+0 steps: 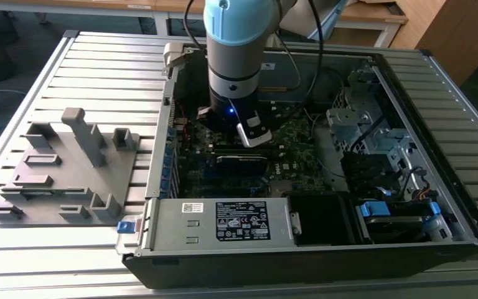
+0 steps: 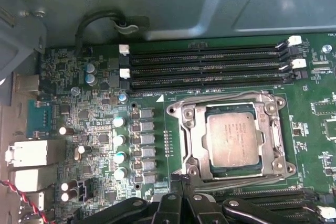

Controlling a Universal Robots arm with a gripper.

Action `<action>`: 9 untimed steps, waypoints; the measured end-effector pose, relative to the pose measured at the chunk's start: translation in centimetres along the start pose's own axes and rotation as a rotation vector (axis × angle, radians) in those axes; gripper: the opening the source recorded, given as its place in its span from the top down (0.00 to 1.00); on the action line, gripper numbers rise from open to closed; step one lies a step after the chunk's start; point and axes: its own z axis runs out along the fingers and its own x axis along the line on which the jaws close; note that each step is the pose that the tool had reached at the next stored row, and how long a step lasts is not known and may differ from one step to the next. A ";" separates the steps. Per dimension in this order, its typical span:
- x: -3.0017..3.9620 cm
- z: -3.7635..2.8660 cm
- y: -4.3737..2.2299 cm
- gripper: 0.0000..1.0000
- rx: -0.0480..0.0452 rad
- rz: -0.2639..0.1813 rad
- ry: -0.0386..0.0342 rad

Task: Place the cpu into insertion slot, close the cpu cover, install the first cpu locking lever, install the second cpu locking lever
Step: 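Install the second cpu locking lever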

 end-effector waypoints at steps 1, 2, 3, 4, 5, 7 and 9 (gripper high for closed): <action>0.05 0.05 -0.01 0.90 -0.0035 0.000 0.0003; 0.10 0.11 -0.02 0.90 -0.0070 0.000 0.0004; 0.16 0.15 -0.03 0.90 -0.0105 0.000 0.0007; 0.21 0.19 -0.04 0.90 -0.0132 0.000 0.0009; 0.25 0.23 -0.05 0.90 -0.0146 0.000 0.0009; 0.35 0.32 -0.08 0.90 -0.0155 0.000 0.0010; 0.49 0.41 -0.13 0.90 -0.0157 0.001 0.0011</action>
